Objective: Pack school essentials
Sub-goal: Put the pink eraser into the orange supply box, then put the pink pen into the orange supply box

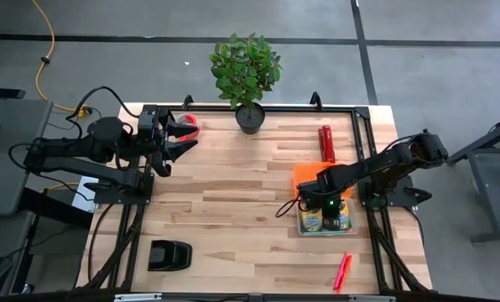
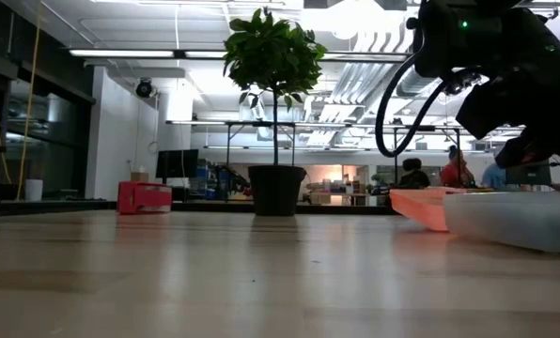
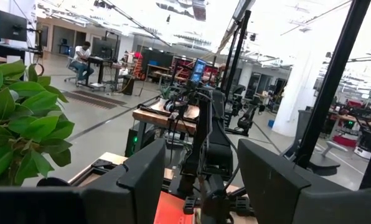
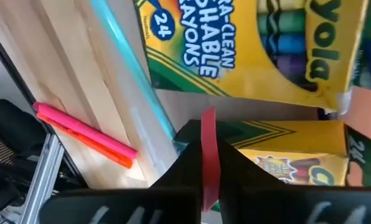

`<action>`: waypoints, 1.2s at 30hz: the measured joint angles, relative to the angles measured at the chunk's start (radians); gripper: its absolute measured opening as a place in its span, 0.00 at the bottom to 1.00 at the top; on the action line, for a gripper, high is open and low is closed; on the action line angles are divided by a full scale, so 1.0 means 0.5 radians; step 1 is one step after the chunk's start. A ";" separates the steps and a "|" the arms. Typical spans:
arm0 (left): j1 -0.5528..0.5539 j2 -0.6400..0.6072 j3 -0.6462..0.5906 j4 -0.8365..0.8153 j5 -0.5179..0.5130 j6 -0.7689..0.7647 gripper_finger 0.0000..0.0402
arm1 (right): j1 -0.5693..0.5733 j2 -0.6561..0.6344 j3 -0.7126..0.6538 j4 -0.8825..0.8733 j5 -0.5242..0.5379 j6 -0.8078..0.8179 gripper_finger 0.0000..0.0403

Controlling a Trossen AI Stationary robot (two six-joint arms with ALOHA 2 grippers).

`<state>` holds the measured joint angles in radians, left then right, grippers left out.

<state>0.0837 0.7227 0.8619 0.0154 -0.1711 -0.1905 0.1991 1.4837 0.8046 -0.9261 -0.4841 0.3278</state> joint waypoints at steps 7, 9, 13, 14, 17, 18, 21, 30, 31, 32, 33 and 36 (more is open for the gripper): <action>0.000 0.000 0.000 0.000 0.000 0.000 0.47 | 0.054 0.000 -0.001 0.118 -0.089 0.128 0.05; 0.000 0.000 0.000 0.000 0.000 0.001 0.47 | 0.074 0.000 -0.001 0.130 -0.090 0.166 0.07; 0.000 0.000 0.000 0.000 0.000 0.001 0.47 | 0.103 0.000 -0.001 0.132 -0.079 0.181 0.11; 0.000 0.000 0.000 0.000 0.000 0.001 0.47 | 0.108 0.000 -0.001 0.133 -0.078 0.185 0.13; 0.000 0.000 0.000 0.000 0.000 0.001 0.47 | 0.117 0.000 -0.001 0.133 -0.035 0.194 0.21; 0.000 0.000 0.000 0.000 0.000 0.000 0.47 | 0.117 0.000 -0.001 0.134 -0.008 0.205 0.24; 0.000 0.000 0.000 0.000 0.000 0.001 0.47 | 0.111 0.000 0.000 0.132 0.026 0.194 0.35; -0.001 0.001 0.001 -0.001 0.000 0.007 0.47 | 0.048 -0.098 0.255 -0.242 0.238 -0.098 0.52; 0.000 0.001 0.001 -0.001 0.000 0.006 0.47 | 0.047 -0.146 0.274 -0.244 0.302 -0.089 0.52; 0.000 0.001 0.001 -0.001 0.000 0.005 0.47 | 0.047 -0.197 0.284 -0.231 0.365 -0.064 0.52; 0.000 0.001 0.001 -0.002 0.000 0.005 0.47 | 0.046 -0.254 0.286 -0.193 0.426 -0.023 0.52; 0.000 0.001 0.001 -0.005 0.000 0.006 0.47 | 0.048 -0.445 0.252 0.063 0.615 0.176 0.52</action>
<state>0.0837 0.7231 0.8623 0.0131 -0.1710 -0.1875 0.2234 1.2612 0.9304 -0.8945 -0.1767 0.4156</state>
